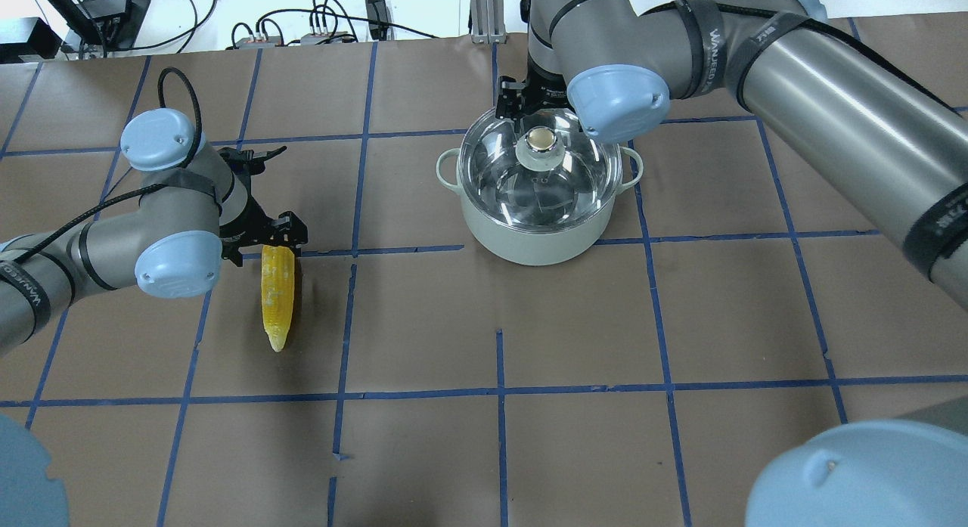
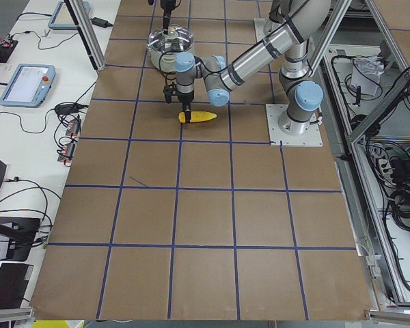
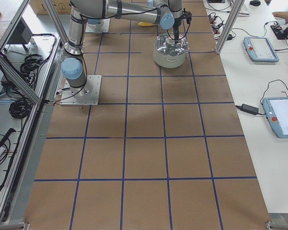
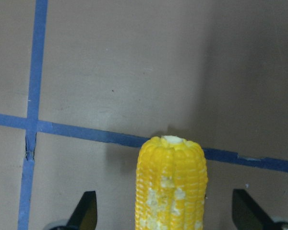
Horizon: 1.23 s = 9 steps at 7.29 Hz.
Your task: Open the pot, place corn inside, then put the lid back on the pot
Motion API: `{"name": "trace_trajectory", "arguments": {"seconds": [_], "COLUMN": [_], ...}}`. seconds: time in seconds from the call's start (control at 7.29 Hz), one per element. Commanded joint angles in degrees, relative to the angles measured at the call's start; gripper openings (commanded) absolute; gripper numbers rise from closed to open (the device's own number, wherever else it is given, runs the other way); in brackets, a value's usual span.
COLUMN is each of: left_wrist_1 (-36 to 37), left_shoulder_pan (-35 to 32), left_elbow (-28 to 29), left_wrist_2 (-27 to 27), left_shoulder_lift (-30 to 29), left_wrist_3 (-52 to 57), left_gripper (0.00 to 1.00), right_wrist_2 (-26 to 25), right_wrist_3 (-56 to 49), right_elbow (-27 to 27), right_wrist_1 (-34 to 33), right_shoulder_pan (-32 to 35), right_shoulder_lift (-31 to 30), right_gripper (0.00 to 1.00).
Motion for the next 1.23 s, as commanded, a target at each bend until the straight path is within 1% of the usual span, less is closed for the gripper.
{"name": "trace_trajectory", "arguments": {"seconds": [0.0,0.14,0.27,0.41,0.55,0.69,0.82,0.96,1.1], "left_wrist_1": [0.2,0.2,0.7,3.4,3.6,3.6,3.6,3.0,1.1], "left_shoulder_pan": [0.2,0.2,0.2,0.1,0.2,0.3,0.4,0.3,0.2], "left_elbow": [-0.1,-0.7,-1.8,-2.5,-2.6,-2.6,-1.8,-0.9,-0.1], "left_wrist_2": [-0.3,-3.9,-4.9,-5.0,-5.1,-5.1,-4.8,-4.5,-4.2], "left_shoulder_lift": [-0.2,0.5,0.9,0.8,0.9,1.1,1.3,2.0,2.5], "left_wrist_3": [-0.3,-1.6,-2.9,-3.0,-2.8,-2.4,-2.4,-2.4,-2.4], "left_gripper": [0.82,0.39,0.27,0.20,0.08,0.02,0.02,0.02,0.02], "right_wrist_2": [0.1,0.1,0.1,0.1,0.2,0.3,0.4,0.5,0.6], "right_wrist_3": [-0.1,-0.1,-0.1,-0.1,-0.1,-0.1,-0.1,-0.1,-0.1], "right_elbow": [0.2,0.3,0.6,0.6,0.4,0.2,0.0,-0.5,-0.6], "right_wrist_1": [0.6,0.8,1.1,1.2,2.3,2.7,2.8,4.4,4.5], "right_shoulder_pan": [0.1,0.1,0.4,0.5,0.5,0.4,0.4,0.4,0.4], "right_shoulder_lift": [0.0,0.0,0.0,0.0,-0.1,0.0,0.0,-0.1,-0.1], "right_gripper": [0.95,0.95,0.91,0.84,0.71,0.58,0.47,0.36,0.26]}}
